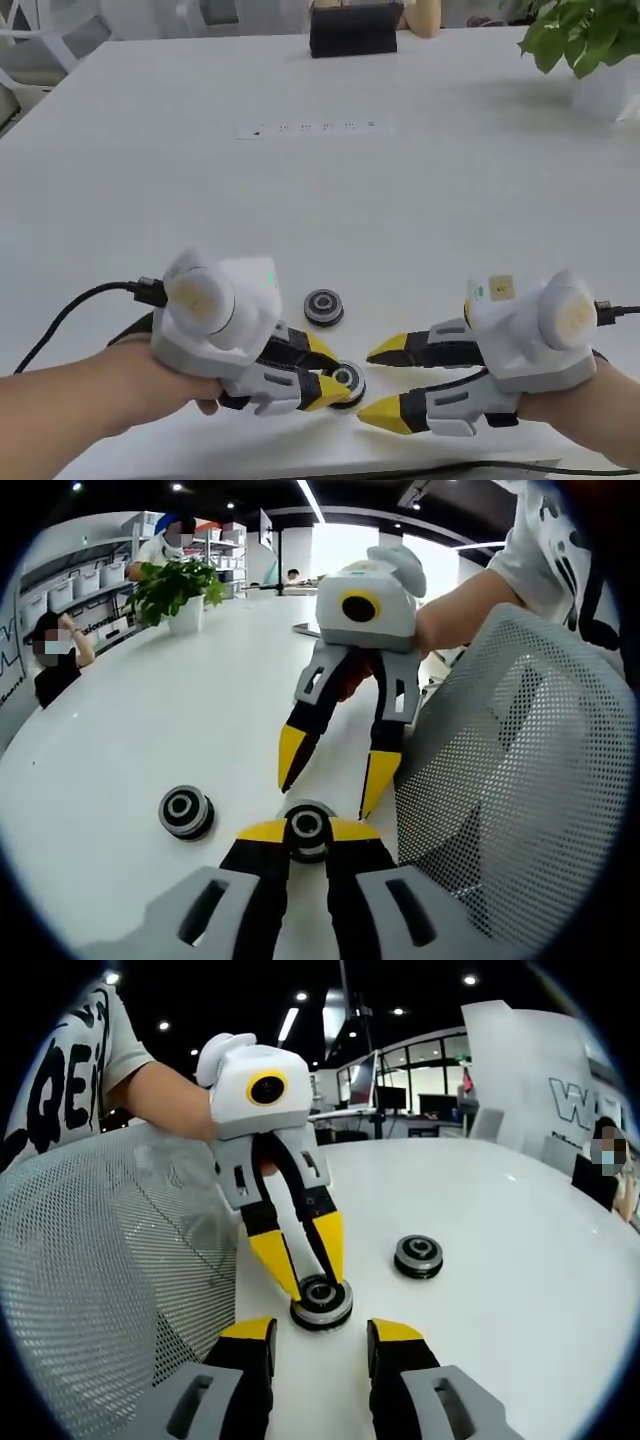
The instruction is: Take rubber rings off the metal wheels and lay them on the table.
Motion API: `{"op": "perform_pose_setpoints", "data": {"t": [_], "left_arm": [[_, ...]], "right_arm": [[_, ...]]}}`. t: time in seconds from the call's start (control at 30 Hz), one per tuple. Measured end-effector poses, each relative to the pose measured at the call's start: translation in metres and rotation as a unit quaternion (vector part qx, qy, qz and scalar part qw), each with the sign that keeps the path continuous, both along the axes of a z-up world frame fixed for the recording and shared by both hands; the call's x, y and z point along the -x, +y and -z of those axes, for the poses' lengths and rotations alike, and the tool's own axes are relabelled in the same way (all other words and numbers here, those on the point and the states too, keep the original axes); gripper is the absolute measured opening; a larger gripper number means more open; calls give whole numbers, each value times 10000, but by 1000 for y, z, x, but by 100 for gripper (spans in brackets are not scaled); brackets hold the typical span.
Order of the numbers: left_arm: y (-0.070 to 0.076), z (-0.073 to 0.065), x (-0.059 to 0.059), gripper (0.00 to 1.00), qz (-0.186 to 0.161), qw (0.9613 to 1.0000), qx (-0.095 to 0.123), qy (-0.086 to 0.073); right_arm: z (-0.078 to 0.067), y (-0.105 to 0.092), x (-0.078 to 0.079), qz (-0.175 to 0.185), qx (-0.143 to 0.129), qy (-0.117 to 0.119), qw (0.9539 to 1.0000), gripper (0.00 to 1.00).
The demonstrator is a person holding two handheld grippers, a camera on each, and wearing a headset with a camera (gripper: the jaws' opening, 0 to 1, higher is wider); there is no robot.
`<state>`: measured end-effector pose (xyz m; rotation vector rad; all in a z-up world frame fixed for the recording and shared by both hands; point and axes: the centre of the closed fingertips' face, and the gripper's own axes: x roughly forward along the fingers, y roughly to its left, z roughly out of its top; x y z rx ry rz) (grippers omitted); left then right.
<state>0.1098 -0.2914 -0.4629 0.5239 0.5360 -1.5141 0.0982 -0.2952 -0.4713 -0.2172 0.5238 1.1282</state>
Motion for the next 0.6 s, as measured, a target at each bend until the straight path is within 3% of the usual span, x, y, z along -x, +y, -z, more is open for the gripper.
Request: {"op": "perform_pose_setpoints", "data": {"t": [0.1, 0.17, 0.27, 0.6], "left_arm": [[-1, 0, 0, 8, 4, 10000, 25, -46], [-1, 1, 1, 8, 121, 9996, 20, -249], [-1, 0, 1, 8, 55, 9998, 40, -187], [-1, -1, 1, 8, -45, 9998, 74, -198]], "right_arm": [[1, 0, 0, 15, -1, 0, 10000, 34], [0, 1, -1, 28, -22, -3, 10000, 33], [0, 3, -1, 40, -65, 1, 10000, 33], [0, 11, -7, 173, -219, 41, 9996, 30]]}}
